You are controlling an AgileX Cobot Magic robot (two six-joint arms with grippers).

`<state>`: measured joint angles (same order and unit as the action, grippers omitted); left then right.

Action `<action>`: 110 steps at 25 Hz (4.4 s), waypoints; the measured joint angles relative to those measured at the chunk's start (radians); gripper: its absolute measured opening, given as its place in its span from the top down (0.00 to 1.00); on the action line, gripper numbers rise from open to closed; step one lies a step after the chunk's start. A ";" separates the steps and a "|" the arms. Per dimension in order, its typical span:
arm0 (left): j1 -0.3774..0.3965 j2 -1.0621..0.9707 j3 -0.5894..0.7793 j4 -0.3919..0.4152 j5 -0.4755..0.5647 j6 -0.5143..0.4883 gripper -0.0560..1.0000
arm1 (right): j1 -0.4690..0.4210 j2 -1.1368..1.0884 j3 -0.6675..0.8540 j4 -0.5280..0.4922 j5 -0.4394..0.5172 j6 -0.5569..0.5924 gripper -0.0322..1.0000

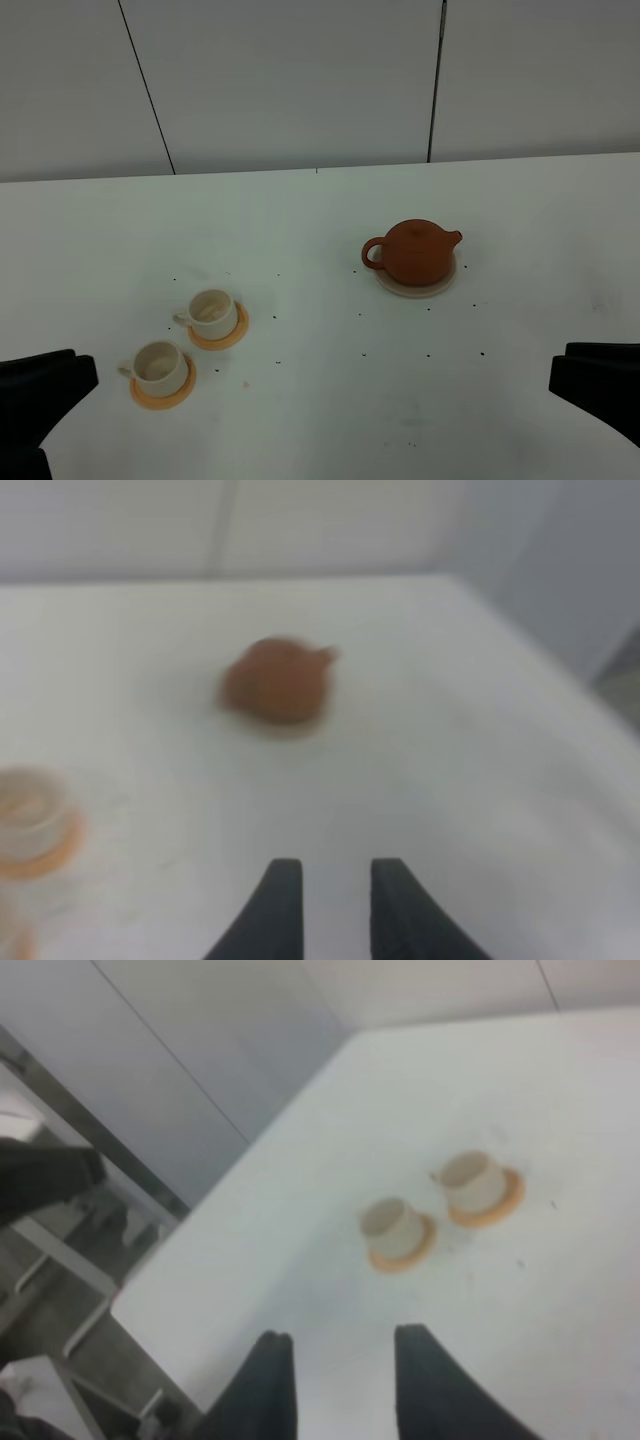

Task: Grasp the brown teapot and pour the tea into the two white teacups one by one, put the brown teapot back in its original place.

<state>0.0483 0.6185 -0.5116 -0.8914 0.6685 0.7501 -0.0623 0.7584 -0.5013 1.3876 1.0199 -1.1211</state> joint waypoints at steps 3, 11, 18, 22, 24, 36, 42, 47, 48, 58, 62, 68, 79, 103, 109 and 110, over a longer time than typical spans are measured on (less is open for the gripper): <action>0.000 0.000 -0.019 0.207 -0.003 -0.173 0.72 | 0.000 0.053 0.000 -0.018 -0.007 0.001 0.74; 0.000 0.000 -0.029 0.631 0.122 -0.506 0.72 | 0.000 0.173 0.000 -0.135 -0.028 0.082 0.74; 0.000 -0.002 -0.074 0.752 0.326 -0.617 0.72 | 0.000 0.175 0.000 -0.258 -0.037 0.194 0.74; 0.000 -0.050 -0.074 0.819 0.416 -0.678 0.72 | 0.000 0.175 -0.012 -0.350 -0.042 0.278 0.74; 0.000 -0.096 -0.074 0.859 0.444 -0.707 0.72 | 0.000 0.175 -0.034 -0.417 -0.043 0.330 0.74; 0.000 -0.424 -0.037 0.941 0.469 -0.804 0.72 | 0.000 0.175 -0.077 -0.600 -0.049 0.494 0.74; 0.000 -0.468 -0.034 0.940 0.451 -0.806 0.72 | 0.000 0.175 -0.079 -0.603 -0.045 0.494 0.74; 0.000 -0.468 -0.011 0.938 0.403 -0.807 0.72 | 0.000 0.175 -0.079 -0.606 -0.039 0.494 0.74; 0.000 -0.468 -0.002 0.936 0.392 -0.807 0.72 | 0.000 0.175 -0.079 -0.606 -0.039 0.494 0.74; 0.000 -0.468 0.006 0.859 0.378 -0.708 0.72 | 0.000 0.171 -0.079 -0.609 -0.026 0.487 0.74; 0.000 -0.468 0.006 0.859 0.378 -0.707 0.72 | 0.000 0.104 -0.079 -0.629 -0.026 0.483 0.74; 0.000 -0.490 0.006 0.858 0.377 -0.708 0.72 | 0.000 -0.015 -0.079 -0.635 -0.034 0.480 0.74; 0.000 -0.623 0.006 0.864 0.375 -0.715 0.72 | 0.000 -0.085 -0.079 -0.635 -0.042 0.479 0.74; 0.000 -0.625 0.006 0.866 0.375 -0.715 0.72 | 0.000 0.324 -0.079 0.042 -0.285 -0.020 0.74; 0.000 -0.625 0.006 0.866 0.375 -0.715 0.72 | 0.000 0.567 -0.095 0.380 -0.272 -0.347 0.74; 0.000 -0.625 0.006 0.866 0.375 -0.715 0.72 | 0.008 0.616 -0.113 0.401 -0.262 -0.373 0.74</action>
<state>0.0483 -0.0065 -0.5052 -0.0255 1.0434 0.0347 -0.0547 1.3742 -0.6141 1.7886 0.7582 -1.4941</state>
